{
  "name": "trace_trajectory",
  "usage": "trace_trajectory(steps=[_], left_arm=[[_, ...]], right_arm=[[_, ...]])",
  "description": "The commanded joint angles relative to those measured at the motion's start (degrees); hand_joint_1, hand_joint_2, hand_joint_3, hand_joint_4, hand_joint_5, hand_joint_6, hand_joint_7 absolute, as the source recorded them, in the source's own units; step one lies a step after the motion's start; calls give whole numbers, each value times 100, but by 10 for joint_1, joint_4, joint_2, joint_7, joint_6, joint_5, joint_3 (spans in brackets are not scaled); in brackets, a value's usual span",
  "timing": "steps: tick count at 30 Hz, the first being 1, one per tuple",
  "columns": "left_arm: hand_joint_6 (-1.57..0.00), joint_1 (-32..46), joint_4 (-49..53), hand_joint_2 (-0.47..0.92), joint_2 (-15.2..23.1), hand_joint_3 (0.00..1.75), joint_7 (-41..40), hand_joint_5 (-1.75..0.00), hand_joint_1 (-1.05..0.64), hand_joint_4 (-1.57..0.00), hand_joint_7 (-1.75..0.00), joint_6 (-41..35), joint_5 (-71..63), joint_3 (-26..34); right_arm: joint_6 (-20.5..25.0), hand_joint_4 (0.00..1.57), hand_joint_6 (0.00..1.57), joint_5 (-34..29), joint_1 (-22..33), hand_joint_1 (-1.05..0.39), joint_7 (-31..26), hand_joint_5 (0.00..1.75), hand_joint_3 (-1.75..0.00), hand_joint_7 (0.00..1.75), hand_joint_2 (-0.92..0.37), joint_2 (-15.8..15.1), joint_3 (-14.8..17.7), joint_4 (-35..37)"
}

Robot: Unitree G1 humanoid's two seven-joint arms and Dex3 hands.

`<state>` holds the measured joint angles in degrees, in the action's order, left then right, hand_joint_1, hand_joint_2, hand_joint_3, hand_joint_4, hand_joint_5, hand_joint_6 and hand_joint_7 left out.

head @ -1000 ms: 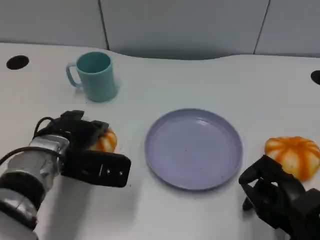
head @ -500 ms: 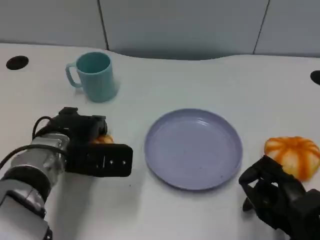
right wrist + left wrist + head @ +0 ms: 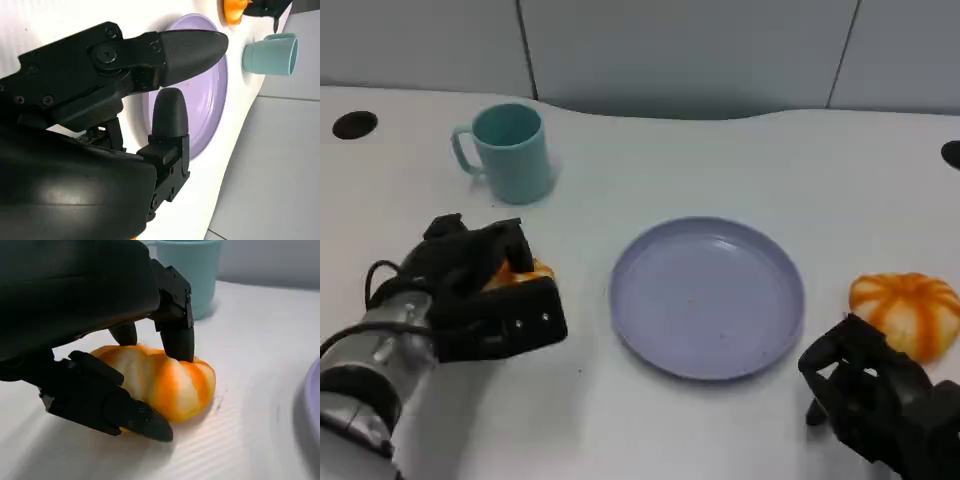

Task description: Grasp the bread from the table and place it into the plate.

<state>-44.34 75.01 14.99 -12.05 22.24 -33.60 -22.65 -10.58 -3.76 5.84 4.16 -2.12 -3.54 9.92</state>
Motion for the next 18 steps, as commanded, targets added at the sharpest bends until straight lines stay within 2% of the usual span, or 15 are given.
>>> trace_trajectory(steps=[1, 5, 9, 18], left_arm=[[-62, 21, -22, 85, 5, 12, 41, -175, -16, -81, -175, 29, 88, 74], [-62, 27, -34, 86, 3, 11, 73, -175, -14, -79, -175, 31, 120, 98], [-60, 50, -99, 85, -4, 10, 193, -175, -16, -80, -175, 94, 230, 168], [-60, 31, -196, 86, -27, 9, 250, -175, -11, -78, -175, 156, 235, 153]], right_arm=[[-7, 59, 38, 5, 0, -26, 0, 175, -36, 175, -92, -2, 4, 1], [-11, 59, 38, 5, 0, -26, 0, 175, -36, 175, -92, -2, 4, 3], [8, 58, 37, 4, -3, -25, -2, 175, -36, 175, -92, 1, 1, -5], [1, 58, 39, -4, -11, -24, -6, 175, -37, 175, -92, 6, -3, 6]])
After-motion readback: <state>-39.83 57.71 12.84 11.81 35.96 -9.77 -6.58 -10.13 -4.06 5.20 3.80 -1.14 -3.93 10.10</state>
